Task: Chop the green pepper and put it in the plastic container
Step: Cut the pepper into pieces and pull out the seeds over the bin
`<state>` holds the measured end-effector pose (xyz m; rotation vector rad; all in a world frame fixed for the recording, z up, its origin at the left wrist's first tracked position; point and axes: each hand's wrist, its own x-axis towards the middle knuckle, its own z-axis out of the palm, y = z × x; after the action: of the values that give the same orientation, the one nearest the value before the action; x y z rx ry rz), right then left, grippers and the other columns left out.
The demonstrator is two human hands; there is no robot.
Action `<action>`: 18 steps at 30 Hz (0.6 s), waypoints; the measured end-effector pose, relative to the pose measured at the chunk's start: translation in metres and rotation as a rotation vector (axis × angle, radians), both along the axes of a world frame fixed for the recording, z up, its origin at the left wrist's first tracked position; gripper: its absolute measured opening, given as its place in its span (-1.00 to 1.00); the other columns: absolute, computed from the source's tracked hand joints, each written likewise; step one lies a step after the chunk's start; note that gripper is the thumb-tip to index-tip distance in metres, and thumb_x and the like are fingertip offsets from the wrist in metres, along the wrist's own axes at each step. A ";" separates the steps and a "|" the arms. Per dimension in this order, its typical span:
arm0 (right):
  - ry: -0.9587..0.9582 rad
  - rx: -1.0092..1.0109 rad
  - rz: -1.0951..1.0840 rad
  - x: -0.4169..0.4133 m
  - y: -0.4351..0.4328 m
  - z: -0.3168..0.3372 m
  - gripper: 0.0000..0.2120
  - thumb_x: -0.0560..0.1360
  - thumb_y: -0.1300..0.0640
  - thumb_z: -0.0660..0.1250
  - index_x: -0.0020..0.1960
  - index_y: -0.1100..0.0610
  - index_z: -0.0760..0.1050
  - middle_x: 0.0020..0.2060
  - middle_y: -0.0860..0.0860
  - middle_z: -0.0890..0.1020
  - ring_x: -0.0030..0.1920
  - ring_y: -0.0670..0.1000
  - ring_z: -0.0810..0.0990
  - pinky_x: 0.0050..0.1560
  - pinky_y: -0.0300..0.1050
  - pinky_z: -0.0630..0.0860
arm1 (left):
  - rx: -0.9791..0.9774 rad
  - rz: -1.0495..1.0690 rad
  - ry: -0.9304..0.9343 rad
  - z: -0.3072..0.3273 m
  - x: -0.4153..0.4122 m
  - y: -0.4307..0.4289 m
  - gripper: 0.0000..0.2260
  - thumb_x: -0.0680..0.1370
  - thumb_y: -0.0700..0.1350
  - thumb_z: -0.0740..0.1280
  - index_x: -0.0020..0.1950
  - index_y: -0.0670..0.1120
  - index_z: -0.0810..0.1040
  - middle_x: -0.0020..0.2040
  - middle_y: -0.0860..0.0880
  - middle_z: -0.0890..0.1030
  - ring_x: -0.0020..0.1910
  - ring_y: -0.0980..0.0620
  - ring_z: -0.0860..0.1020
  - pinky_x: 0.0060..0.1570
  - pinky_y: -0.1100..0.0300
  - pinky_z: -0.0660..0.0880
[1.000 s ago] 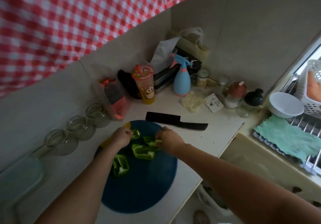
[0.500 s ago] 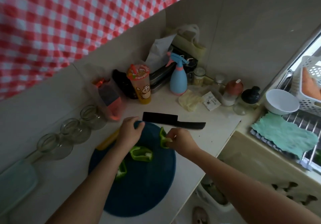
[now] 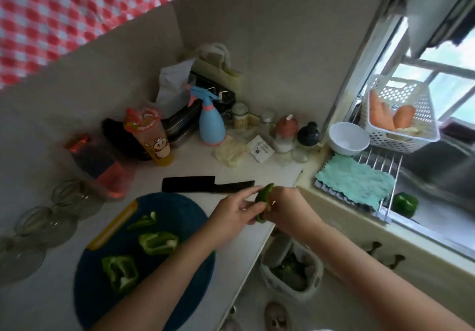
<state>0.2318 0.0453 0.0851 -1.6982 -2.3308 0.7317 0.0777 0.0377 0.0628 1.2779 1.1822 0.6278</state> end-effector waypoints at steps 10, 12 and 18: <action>0.007 -0.033 -0.166 0.089 -0.027 -0.001 -0.88 0.50 0.19 0.31 -0.12 0.20 0.60 -0.21 0.07 0.65 -0.18 0.02 0.62 -0.10 -0.02 0.55 | -0.144 -0.145 -0.094 -0.004 0.097 0.003 -0.74 0.56 -0.13 0.30 0.22 0.08 0.47 -0.02 -0.04 0.63 -0.05 0.07 0.63 -0.08 0.16 0.61; 0.064 -0.030 -0.212 0.100 -0.033 -0.002 -0.88 0.50 0.18 0.33 -0.16 0.18 0.62 -0.25 0.05 0.65 -0.23 -0.01 0.62 -0.15 -0.04 0.56 | -0.148 -0.202 -0.066 -0.005 0.105 0.003 -0.75 0.53 -0.13 0.34 0.19 0.08 0.48 0.04 -0.06 0.63 0.00 0.02 0.63 -0.02 0.10 0.60; 0.056 -0.100 -0.274 0.113 -0.044 -0.015 -0.84 0.41 0.09 0.45 -0.05 0.13 0.68 -0.19 0.07 0.69 -0.18 0.03 0.64 -0.05 -0.01 0.55 | -0.093 -0.475 0.186 -0.006 0.110 0.010 -0.46 0.43 -0.16 0.44 0.25 0.32 0.36 0.16 0.10 0.54 0.10 0.11 0.58 0.20 0.06 0.50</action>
<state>0.3448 0.0009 0.0700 -1.9595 -1.9995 0.8397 0.1881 0.0476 0.0567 1.4929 0.9906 0.1073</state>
